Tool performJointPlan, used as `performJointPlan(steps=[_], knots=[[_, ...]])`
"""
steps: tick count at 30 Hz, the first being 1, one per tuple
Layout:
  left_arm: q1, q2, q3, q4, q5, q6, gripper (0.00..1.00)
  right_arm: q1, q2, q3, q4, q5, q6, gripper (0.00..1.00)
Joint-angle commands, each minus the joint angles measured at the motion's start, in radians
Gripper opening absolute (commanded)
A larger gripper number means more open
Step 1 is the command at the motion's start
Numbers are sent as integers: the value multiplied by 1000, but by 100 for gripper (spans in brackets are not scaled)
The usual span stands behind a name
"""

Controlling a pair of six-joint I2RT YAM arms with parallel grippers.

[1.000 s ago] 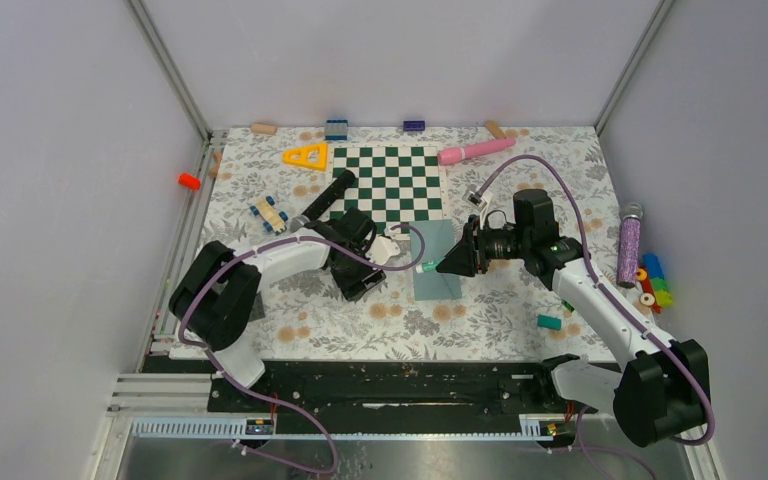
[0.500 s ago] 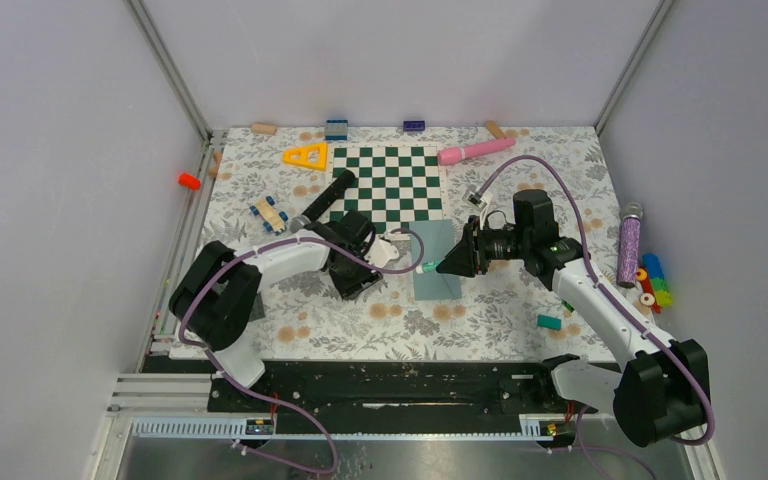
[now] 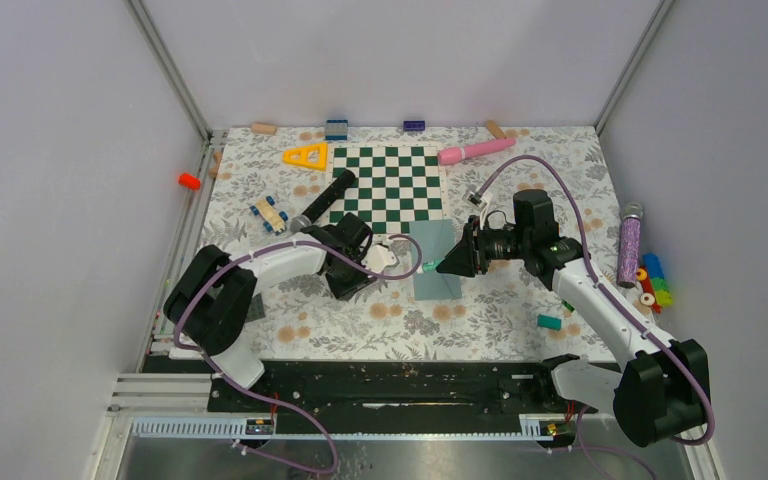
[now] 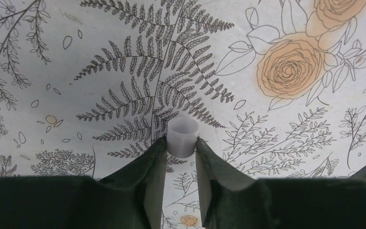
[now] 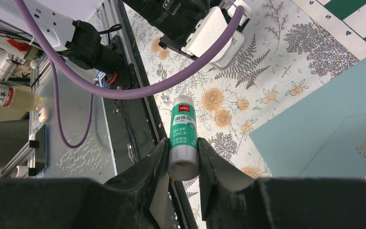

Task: Place the letter into the envelope and seal it
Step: Pick up the solid glue cap from the center of the board.

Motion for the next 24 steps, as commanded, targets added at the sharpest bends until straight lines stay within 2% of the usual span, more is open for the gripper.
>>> performJointPlan(steps=[1, 6, 11, 15, 18, 24], knots=[[-2, -37, -9, 25, 29, 17, 25, -7, -6, 0, 39, -26, 1, 7], [-3, -49, -15, 56, 57, 18, 11, -7, -1, 1, 39, -31, 1, 7], [9, -139, -40, 81, 182, 65, 6, -8, -4, 2, 37, -47, -2, 7], [25, -268, -95, 118, 289, 134, 6, -15, -14, 5, 38, -130, -3, 7], [28, -353, -142, 154, 334, 165, 0, -14, -32, -1, 37, -165, -18, 6], [31, -483, -231, 227, 436, 216, 0, -14, -30, -7, 37, -166, -22, 6]])
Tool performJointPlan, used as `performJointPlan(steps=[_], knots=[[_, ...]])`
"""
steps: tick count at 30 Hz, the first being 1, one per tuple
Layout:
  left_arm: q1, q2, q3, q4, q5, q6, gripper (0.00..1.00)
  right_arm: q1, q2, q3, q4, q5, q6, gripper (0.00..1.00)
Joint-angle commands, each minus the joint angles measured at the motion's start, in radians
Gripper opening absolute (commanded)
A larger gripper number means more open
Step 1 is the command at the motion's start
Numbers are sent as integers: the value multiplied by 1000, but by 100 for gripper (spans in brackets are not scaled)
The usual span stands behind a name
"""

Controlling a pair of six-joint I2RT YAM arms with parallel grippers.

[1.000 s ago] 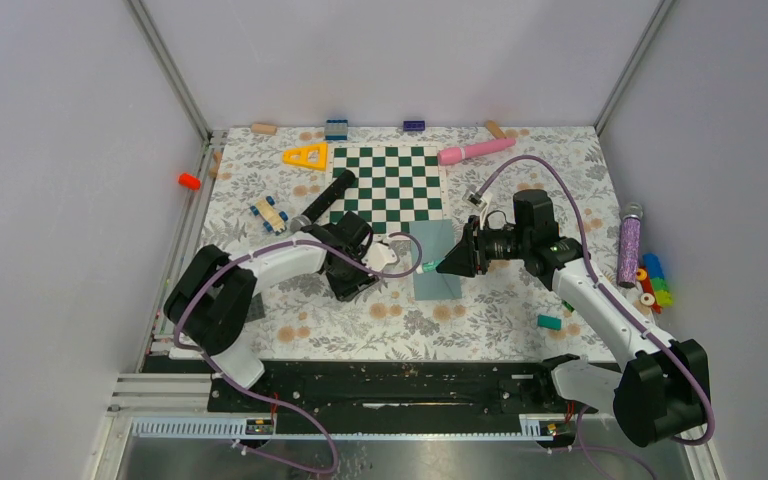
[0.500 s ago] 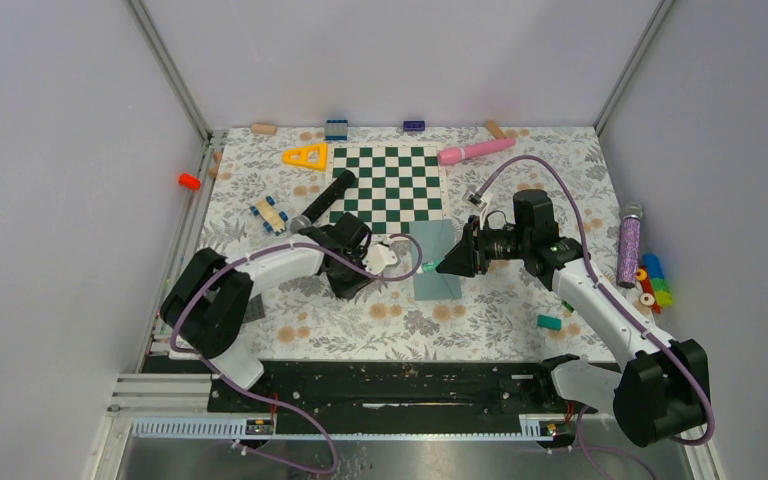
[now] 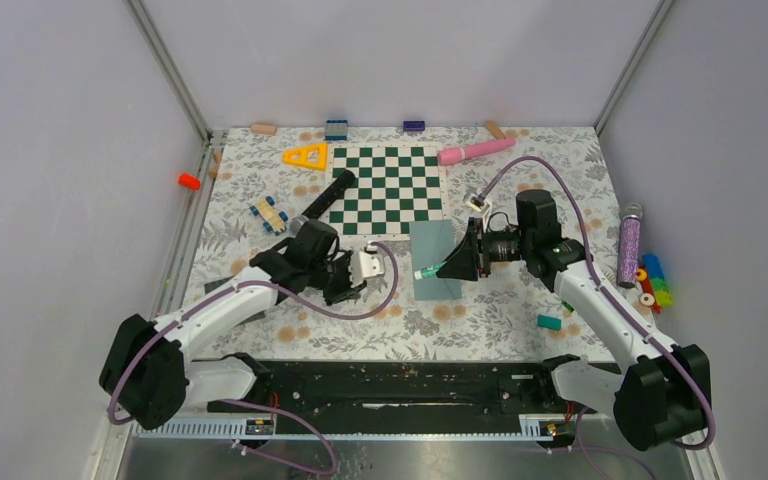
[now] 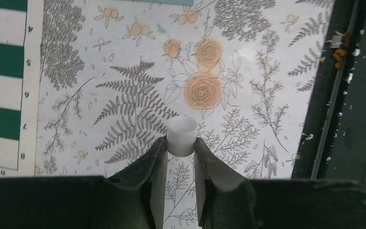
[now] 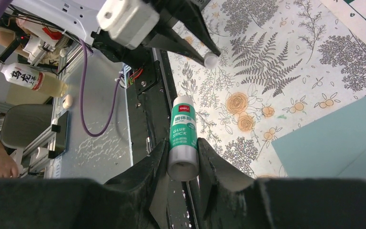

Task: Place the letter into the envelope and seal it
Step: Pick up the solid glue cap from the center of the board.

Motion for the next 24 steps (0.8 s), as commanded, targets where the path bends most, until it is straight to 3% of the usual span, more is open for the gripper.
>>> performJointPlan(steps=[1, 7, 16, 24], knots=[[5, -83, -50, 98, 152, 64, 0, -2, -6, -3, 33, -23, -17, 6], [4, -136, -63, 149, 263, 65, 0, 51, 8, -5, 31, 33, -46, 6], [0, -28, 34, 156, 338, -59, 0, 120, -9, -20, 32, 125, -109, 6], [-6, 104, 174, 51, 392, -100, 0, 157, 37, -16, 33, 180, -130, 10]])
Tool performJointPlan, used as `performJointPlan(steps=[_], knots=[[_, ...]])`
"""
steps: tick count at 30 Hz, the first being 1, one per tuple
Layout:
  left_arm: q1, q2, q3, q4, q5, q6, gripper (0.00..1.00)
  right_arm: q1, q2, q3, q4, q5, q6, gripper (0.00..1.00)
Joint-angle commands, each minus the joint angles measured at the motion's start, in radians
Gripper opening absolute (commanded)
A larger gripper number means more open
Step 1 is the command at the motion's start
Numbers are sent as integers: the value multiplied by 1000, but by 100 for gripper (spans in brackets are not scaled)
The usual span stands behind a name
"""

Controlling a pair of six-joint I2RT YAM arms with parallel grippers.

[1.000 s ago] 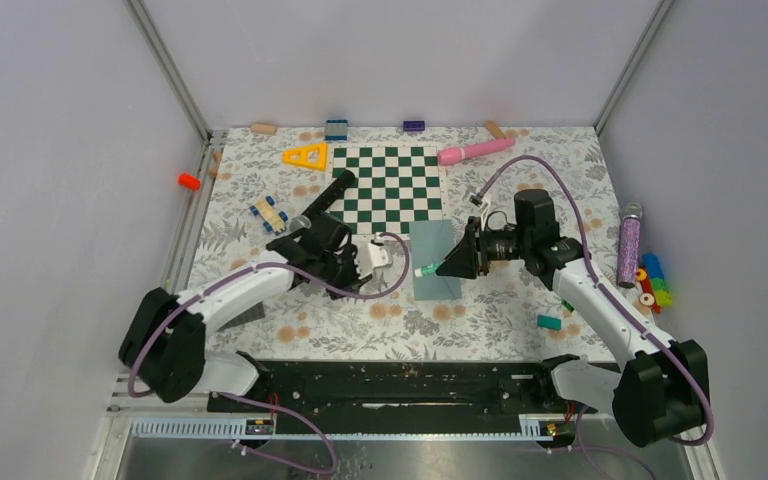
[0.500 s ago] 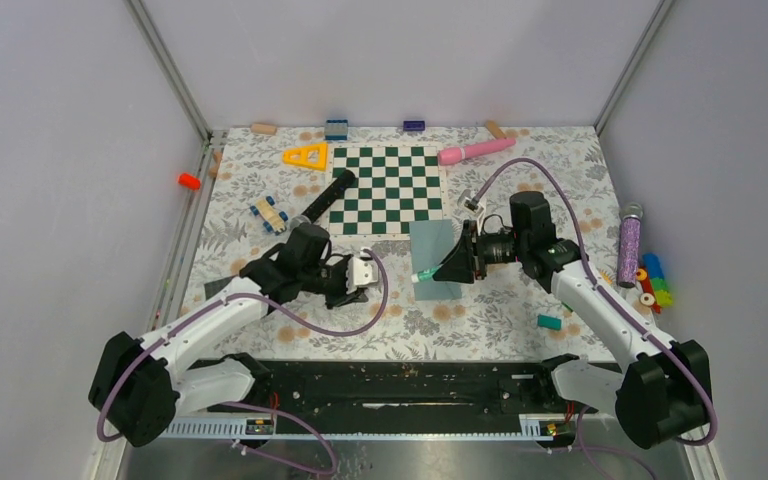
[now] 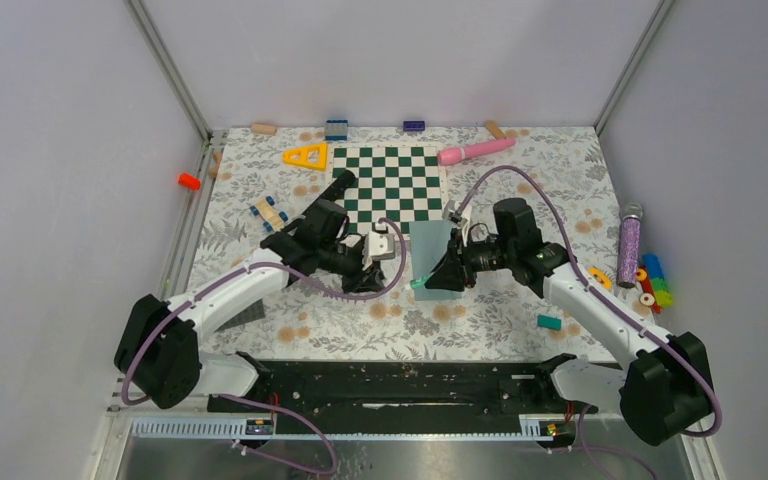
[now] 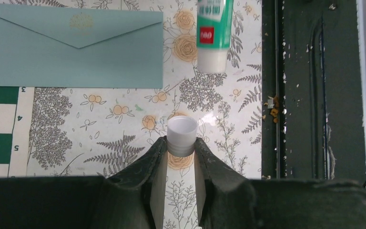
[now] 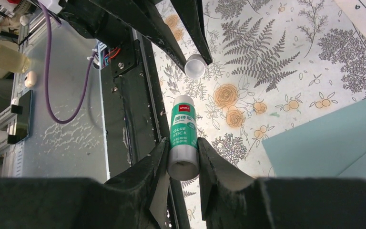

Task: Place the letter into the envelope and seal it
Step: Pick up the solid glue cap from the center of the board, then close the solid glue cap on the solid glue.

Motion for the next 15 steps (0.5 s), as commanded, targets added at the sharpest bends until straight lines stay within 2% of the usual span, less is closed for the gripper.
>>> performJointPlan(steps=[1, 15], knots=[[-12, 27, 69, -15, 88, -33, 0, 18, 23, 7, 23, 39, -30, 10], [-70, 19, 63, -9, 85, -43, 0, 19, 60, -3, 99, -3, 46, 9]])
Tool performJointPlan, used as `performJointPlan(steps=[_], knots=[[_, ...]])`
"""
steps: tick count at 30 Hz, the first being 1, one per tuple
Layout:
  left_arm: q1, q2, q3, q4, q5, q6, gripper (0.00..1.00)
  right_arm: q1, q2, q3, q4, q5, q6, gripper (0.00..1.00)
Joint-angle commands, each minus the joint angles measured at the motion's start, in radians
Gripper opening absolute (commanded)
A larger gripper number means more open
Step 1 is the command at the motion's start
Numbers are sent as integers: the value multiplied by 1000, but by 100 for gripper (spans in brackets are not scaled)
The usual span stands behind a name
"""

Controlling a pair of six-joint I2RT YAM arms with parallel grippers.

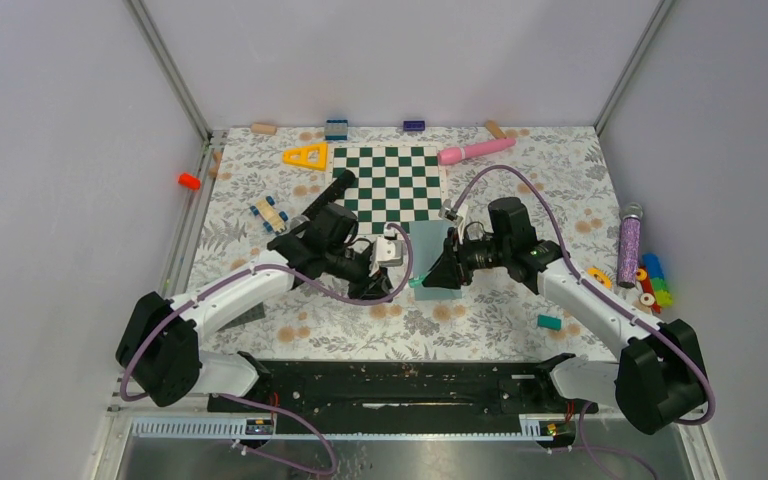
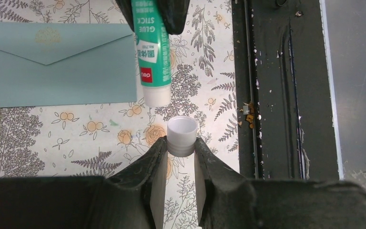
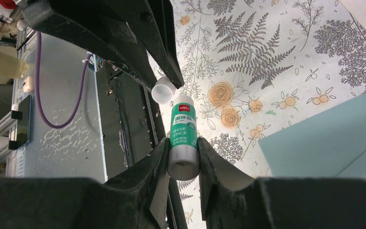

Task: Place the letter into the envelope and seal it
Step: Close the solid glue cap on the solid glue.

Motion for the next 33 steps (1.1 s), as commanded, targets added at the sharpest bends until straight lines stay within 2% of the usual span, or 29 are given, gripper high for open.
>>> performJointPlan(steps=[1, 21, 33], knots=[[-14, -3, 33, 6, 39, 2, 0, 9, -2, -2, 69, -33, 31, 8], [-24, 9, 38, 6, 7, -2, 0, 26, 10, -23, 106, -124, 54, 5], [-24, 2, 39, 6, 5, -1, 0, 36, 31, -19, 82, -124, 37, 3]])
